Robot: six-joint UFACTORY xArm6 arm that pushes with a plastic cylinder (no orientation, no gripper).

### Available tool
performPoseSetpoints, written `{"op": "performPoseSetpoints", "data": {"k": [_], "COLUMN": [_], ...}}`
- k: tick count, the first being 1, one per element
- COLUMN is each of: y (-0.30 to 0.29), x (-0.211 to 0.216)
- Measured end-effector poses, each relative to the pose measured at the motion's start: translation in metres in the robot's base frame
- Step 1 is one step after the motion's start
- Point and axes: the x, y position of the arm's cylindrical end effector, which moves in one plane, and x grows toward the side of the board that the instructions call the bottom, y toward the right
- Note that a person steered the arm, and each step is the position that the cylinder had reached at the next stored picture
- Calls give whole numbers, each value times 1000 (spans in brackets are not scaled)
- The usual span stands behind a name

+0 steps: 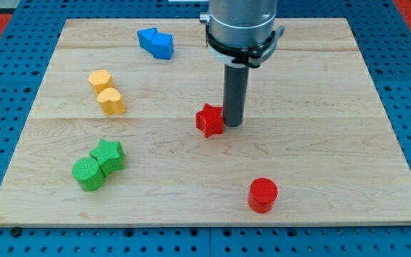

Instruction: Move yellow hexagon into the red star

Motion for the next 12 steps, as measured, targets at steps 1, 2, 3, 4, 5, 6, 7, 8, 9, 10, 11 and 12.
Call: {"op": "performPoseSetpoints", "data": {"k": [1, 2, 3, 4, 5, 6, 7, 8, 9, 10, 11, 12], "y": [-6, -38, -160, -258, -318, -296, -257, -206, -201, -194, -163, -152], "x": [-51, -112, -118, -119, -113, -83, -80, -86, -87, -89, -100, -100]}}
